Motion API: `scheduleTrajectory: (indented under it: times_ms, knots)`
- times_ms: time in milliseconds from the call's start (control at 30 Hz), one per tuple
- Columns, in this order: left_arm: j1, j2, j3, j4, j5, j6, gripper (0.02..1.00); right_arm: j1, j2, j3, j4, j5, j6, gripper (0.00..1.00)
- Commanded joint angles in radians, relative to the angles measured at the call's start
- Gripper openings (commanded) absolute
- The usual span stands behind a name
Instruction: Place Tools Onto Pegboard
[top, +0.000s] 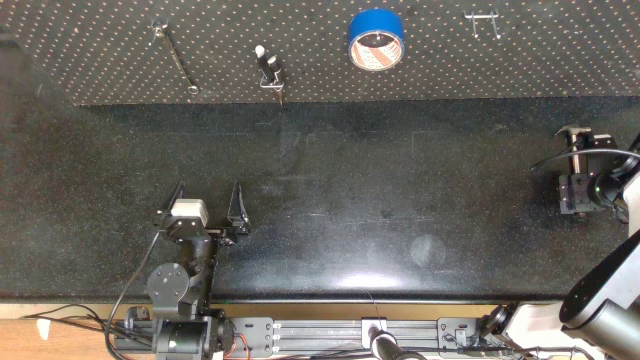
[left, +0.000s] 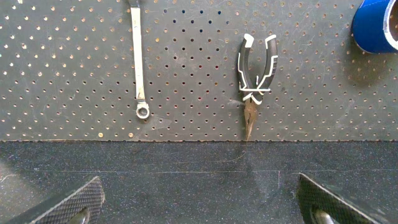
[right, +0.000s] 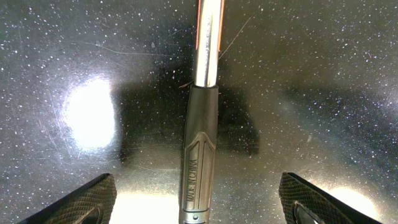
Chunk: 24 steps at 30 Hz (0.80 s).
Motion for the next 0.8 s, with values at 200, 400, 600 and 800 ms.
scheduleTrajectory:
  times_ms: [200, 400, 600, 800]
  knots:
    - [0.005, -0.010, -0.002, -0.007, 0.015, 0.003, 0.996, -0.004, 0.072, -0.001, 0.005, -0.040, -0.008, 0.680]
    - [0.005, -0.010, -0.002, -0.007, 0.015, 0.003, 0.996, -0.004, 0.072, -0.001, 0.012, -0.071, -0.004, 0.347]
    - [0.005, -0.010, -0.002, -0.007, 0.015, 0.003, 0.998, -0.004, 0.072, -0.001, 0.011, -0.071, -0.004, 0.240]
    - [0.005, -0.010, -0.002, -0.007, 0.015, 0.003, 0.996, -0.004, 0.072, -0.001, 0.011, -0.071, -0.004, 0.218]
